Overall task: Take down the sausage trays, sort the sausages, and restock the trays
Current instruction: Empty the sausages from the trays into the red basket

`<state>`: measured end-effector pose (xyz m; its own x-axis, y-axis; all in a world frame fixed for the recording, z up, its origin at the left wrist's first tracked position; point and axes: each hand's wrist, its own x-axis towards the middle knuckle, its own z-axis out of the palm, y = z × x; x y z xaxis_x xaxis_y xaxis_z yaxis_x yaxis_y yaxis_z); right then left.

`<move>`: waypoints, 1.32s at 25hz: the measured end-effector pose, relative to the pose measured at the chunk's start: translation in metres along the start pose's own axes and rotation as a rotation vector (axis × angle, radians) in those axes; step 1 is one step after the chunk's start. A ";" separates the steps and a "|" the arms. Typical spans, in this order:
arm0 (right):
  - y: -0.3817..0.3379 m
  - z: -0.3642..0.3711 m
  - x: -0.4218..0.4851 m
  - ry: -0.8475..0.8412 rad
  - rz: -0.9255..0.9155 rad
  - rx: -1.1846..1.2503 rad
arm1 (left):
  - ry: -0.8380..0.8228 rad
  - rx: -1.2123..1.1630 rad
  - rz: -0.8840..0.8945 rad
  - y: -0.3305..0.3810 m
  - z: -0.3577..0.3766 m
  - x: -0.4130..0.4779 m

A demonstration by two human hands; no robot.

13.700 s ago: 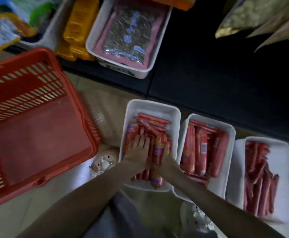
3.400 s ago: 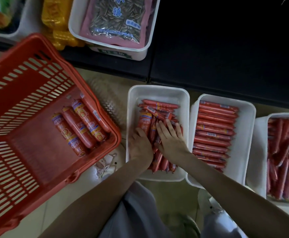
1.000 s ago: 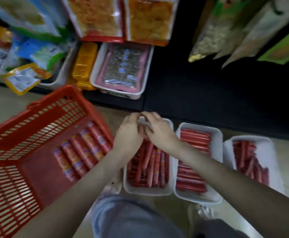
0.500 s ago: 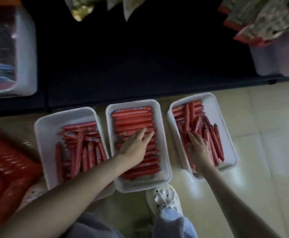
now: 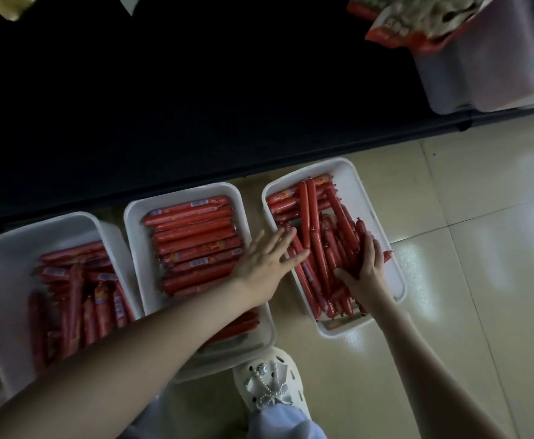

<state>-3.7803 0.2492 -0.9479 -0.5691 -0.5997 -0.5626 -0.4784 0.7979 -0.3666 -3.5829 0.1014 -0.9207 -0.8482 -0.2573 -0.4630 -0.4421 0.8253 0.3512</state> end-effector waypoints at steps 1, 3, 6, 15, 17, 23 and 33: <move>0.002 -0.001 0.001 -0.045 -0.022 -0.062 | -0.046 0.004 0.004 0.005 0.001 0.003; 0.003 0.000 -0.003 -0.097 -0.081 -0.210 | -0.096 0.001 0.009 0.007 0.003 0.005; -0.004 0.009 -0.025 -0.039 -0.250 -0.365 | -0.103 0.062 0.080 -0.008 -0.004 -0.001; -0.064 -0.007 -0.014 0.231 -0.278 -0.361 | 0.255 0.001 0.021 -0.018 -0.002 0.009; -0.078 -0.007 0.016 0.124 -0.393 -0.326 | 0.162 -0.026 -0.109 -0.014 -0.002 0.017; -0.091 0.009 0.063 -0.171 -0.138 -0.499 | 0.052 0.054 -0.199 -0.020 0.012 0.020; -0.098 -0.016 0.064 -0.281 -0.261 -0.742 | 0.024 0.075 -0.188 -0.019 0.010 0.020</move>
<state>-3.7803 0.1316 -0.9358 -0.2377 -0.6439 -0.7273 -0.9441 0.3291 0.0173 -3.5879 0.0854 -0.9449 -0.7599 -0.4213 -0.4951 -0.5709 0.7967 0.1983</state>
